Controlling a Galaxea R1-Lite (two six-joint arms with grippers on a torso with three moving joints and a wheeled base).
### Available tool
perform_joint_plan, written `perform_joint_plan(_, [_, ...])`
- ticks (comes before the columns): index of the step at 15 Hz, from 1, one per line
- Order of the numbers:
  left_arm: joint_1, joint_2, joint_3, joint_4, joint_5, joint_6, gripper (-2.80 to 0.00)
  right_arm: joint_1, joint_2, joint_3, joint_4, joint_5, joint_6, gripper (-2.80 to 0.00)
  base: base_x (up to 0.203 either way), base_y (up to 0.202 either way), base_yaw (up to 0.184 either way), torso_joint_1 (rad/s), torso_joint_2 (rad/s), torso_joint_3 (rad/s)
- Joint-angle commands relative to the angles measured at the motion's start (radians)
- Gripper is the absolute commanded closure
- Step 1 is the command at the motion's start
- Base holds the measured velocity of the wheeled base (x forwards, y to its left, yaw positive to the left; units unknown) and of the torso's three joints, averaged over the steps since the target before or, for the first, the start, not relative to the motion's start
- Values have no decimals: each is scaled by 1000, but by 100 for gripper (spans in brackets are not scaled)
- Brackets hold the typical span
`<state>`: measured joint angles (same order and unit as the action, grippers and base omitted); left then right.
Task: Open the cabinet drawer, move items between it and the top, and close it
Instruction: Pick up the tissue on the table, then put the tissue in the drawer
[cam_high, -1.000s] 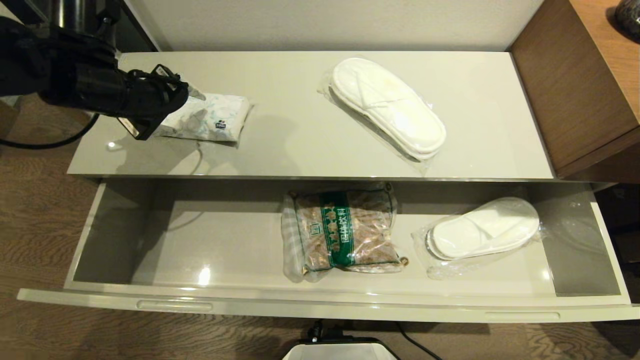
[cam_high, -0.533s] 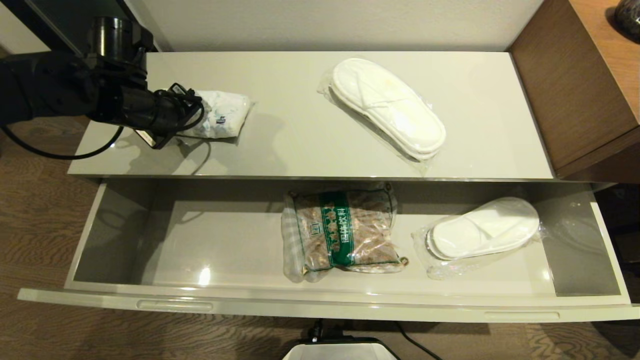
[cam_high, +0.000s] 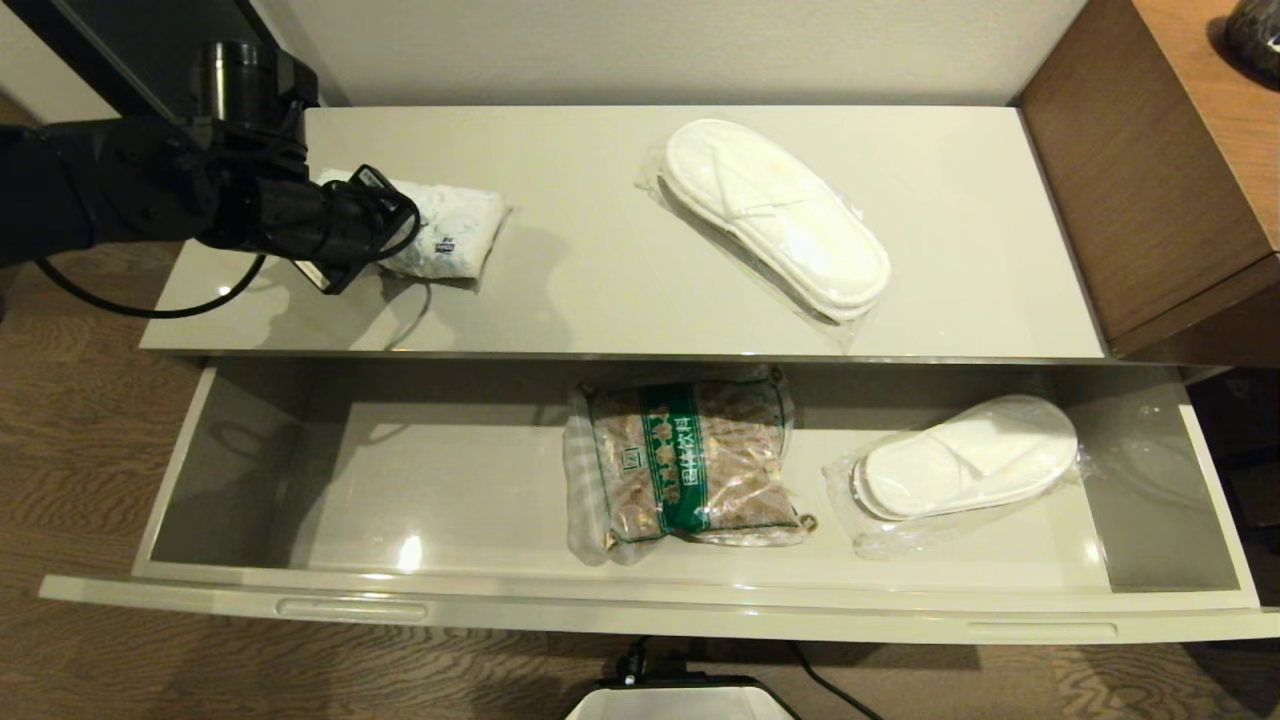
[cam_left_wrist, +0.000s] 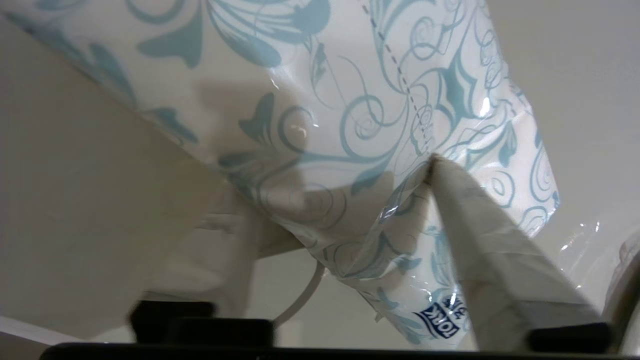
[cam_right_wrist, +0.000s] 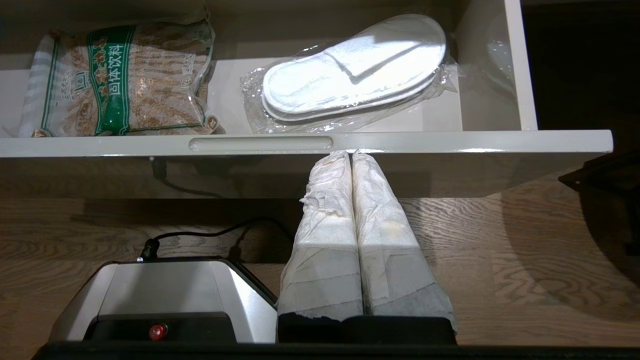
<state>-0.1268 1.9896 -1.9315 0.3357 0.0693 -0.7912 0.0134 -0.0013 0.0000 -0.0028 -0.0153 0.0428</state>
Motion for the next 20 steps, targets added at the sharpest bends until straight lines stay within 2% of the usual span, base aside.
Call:
perform_joint_plan(1, [-2, -5, 3, 11, -19, -5, 0, 0, -23, 3, 0, 0, 0, 0, 0, 0, 0, 0, 0, 0])
perform_joint_plan(6, [-22, -59, 5, 100, -26, -6, 0, 0, -22, 3, 0, 0, 0, 0, 0, 0, 0, 0, 0, 0])
perform_joint_plan(9, [-30, -107, 44, 167, -71, -13, 0, 0, -23, 3, 0, 0, 0, 0, 0, 0, 0, 0, 0, 0])
perform_joint_plan(15, [-72, -402, 387, 179, -115, -23, 0, 0, -22, 3, 0, 0, 0, 0, 0, 0, 0, 0, 0, 0])
perform_joint_plan(17, [-95, -526, 439, 209, -121, -28, 0, 0, -22, 3, 0, 0, 0, 0, 0, 0, 0, 0, 0, 0])
perform_joint_plan(20, [-127, -664, 473, 334, -135, -30, 0, 0, -22, 3, 0, 0, 0, 0, 0, 0, 0, 0, 0, 0])
